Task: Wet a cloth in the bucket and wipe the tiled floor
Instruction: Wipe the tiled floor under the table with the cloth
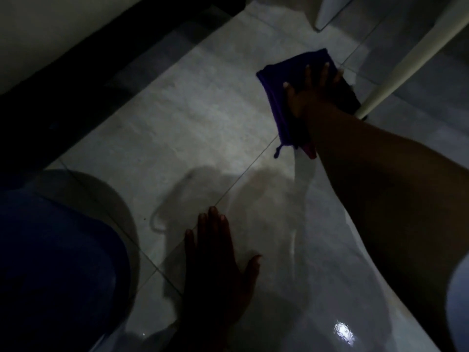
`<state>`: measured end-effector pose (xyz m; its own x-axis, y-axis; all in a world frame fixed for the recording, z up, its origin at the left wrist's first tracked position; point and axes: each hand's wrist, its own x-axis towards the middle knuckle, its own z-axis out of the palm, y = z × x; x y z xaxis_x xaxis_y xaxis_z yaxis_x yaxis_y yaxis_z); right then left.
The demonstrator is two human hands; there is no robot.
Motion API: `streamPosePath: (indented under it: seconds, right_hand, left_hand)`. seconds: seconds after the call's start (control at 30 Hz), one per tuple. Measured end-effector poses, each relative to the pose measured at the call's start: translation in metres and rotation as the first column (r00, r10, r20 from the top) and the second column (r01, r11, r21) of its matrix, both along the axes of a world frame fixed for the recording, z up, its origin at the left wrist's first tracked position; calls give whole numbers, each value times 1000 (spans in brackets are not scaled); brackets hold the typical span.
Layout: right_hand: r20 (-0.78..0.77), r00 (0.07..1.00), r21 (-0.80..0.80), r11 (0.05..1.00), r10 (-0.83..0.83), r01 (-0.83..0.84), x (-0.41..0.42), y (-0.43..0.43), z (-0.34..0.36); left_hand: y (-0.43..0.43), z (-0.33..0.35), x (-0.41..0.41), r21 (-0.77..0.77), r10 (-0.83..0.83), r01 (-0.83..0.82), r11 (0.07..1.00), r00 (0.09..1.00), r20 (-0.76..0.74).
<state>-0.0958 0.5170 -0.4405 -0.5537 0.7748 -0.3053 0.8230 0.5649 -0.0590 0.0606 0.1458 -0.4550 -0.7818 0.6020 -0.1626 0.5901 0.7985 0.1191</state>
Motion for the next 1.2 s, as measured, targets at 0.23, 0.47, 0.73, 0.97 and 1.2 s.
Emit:
streamPosePath:
  seconds: [0.23, 0.47, 0.73, 0.97, 1.2]
  right_hand:
    - [-76, 935, 9, 938, 347, -348, 38, -63, 2]
    - [-101, 603, 93, 611, 792, -786, 241, -160, -2]
    - [-58, 970, 116, 967, 235, -227, 324, 11, 5]
    - [-112, 854, 109, 860, 508, -498, 273, -101, -4]
    - [-187, 547, 127, 572, 816, -810, 408, -115, 0]
  left_hand:
    - [1, 4, -4, -1, 7, -7, 1000, 1000, -8]
    - [0, 2, -6, 20, 6, -5, 1000, 998, -64]
    - [-2, -2, -5, 22, -11, 14, 1000, 990, -138]
    - [11, 9, -3, 80, 111, -106, 991, 992, -62]
    - [86, 14, 27, 236, -143, 151, 960, 988, -50]
